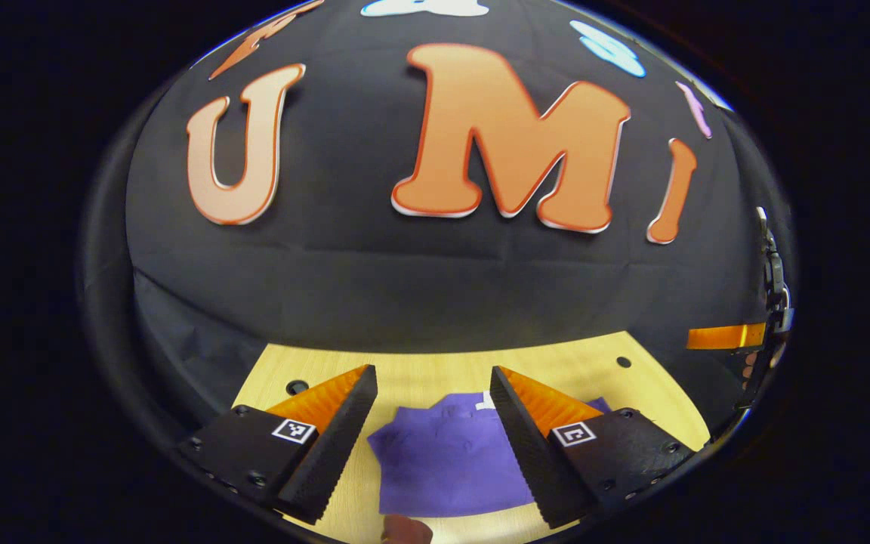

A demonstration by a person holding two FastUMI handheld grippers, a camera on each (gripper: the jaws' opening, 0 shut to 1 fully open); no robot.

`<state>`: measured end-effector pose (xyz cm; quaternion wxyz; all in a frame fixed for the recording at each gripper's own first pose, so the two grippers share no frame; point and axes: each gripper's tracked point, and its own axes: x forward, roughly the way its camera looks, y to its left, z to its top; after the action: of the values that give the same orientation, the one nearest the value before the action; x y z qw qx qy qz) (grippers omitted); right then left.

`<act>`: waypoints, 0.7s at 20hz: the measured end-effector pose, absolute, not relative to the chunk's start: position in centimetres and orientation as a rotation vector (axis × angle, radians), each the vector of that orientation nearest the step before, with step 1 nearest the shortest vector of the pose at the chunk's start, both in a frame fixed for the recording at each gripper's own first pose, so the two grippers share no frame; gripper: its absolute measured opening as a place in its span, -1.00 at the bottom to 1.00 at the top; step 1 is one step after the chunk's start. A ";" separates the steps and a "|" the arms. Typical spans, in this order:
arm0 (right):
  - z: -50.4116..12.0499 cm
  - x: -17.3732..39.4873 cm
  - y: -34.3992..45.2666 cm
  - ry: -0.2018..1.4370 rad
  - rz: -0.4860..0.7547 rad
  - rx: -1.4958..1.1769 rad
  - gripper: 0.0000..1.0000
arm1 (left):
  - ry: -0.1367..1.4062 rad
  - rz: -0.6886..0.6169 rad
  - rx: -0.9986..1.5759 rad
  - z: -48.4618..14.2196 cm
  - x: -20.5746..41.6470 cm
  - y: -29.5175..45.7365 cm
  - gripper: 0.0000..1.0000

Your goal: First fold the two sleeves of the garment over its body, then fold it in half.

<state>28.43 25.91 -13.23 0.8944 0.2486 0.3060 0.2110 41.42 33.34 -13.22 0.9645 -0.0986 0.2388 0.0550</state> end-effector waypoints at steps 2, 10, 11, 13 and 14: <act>-11.7 27.2 25.9 0.574 0.426 0.476 0.86 | 0.423 0.116 -0.173 -11.3 39.8 33.0 0.95; -5.4 23.2 25.6 0.289 0.345 0.325 0.89 | 0.183 0.089 -0.126 -4.6 35.4 30.9 0.94; -4.9 22.9 25.7 0.269 0.340 0.308 0.89 | 0.172 0.086 -0.136 -4.4 34.8 30.6 0.94; -3.7 22.2 25.6 0.221 0.331 0.279 0.89 | 0.149 0.104 -0.147 -3.8 33.7 30.6 0.94; -3.2 21.8 25.6 0.196 0.328 0.266 0.89 | 0.130 0.107 -0.150 -3.3 33.2 30.6 0.94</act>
<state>21.79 25.61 -3.15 0.9730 0.1319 0.0972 0.1627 33.20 30.58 -3.29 0.9937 -0.0746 0.0649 0.0535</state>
